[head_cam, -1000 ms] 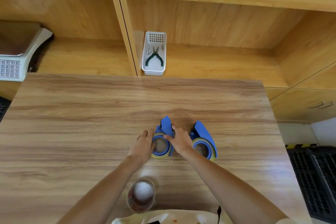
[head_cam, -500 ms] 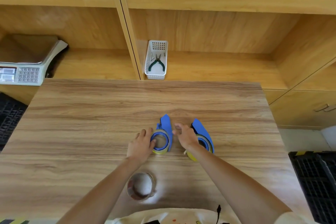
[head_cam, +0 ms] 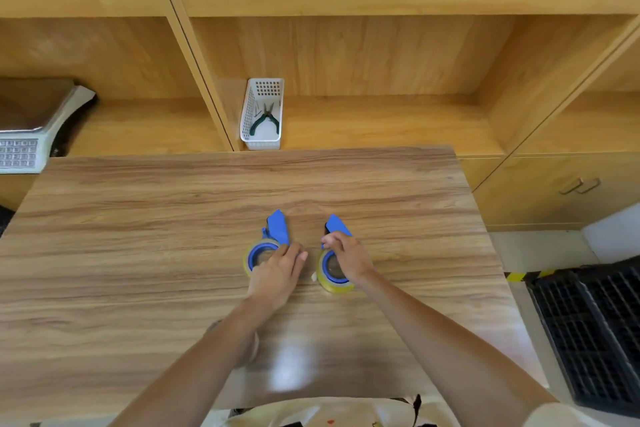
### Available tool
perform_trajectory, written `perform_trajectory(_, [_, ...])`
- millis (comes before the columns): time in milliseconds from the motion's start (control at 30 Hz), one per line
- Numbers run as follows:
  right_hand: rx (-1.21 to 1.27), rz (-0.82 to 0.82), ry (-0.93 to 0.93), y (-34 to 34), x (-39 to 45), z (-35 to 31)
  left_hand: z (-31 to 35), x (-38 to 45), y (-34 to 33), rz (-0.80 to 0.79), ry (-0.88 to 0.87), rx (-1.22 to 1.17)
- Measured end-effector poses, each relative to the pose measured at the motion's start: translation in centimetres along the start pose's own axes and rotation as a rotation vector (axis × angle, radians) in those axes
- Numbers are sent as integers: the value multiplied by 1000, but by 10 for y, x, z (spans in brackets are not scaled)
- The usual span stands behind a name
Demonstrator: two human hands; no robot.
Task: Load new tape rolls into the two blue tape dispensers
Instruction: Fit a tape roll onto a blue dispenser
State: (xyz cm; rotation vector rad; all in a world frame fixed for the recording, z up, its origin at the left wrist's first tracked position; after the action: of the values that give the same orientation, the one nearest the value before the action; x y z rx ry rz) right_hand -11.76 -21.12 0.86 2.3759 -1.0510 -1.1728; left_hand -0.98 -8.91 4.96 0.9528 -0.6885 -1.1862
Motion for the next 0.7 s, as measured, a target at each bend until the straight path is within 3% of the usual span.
perform_trajectory(333, [-33,51,-17,51,6,26,30,28,-34,-62,12,18])
perform_trajectory(533, [-509,45,-37,50,14,26,28,39,-42,-102,22,17])
perform_trajectory(700, [-736,-11,-108,31,26,33,28,47,-42,-93,31,2])
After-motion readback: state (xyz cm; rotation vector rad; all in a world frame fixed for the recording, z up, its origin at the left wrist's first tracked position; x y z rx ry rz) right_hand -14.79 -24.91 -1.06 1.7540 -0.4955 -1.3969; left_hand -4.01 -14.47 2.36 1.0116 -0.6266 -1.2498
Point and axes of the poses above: each hand's wrist, its own x-axis towards the middle knuckle, its own y-axis out of the back of the hand, z = x × y, the point moved 7 cm from there along x, towards the middle knuckle, and after that the axes turned 14 degrees about -y, right-handed, at the moved point
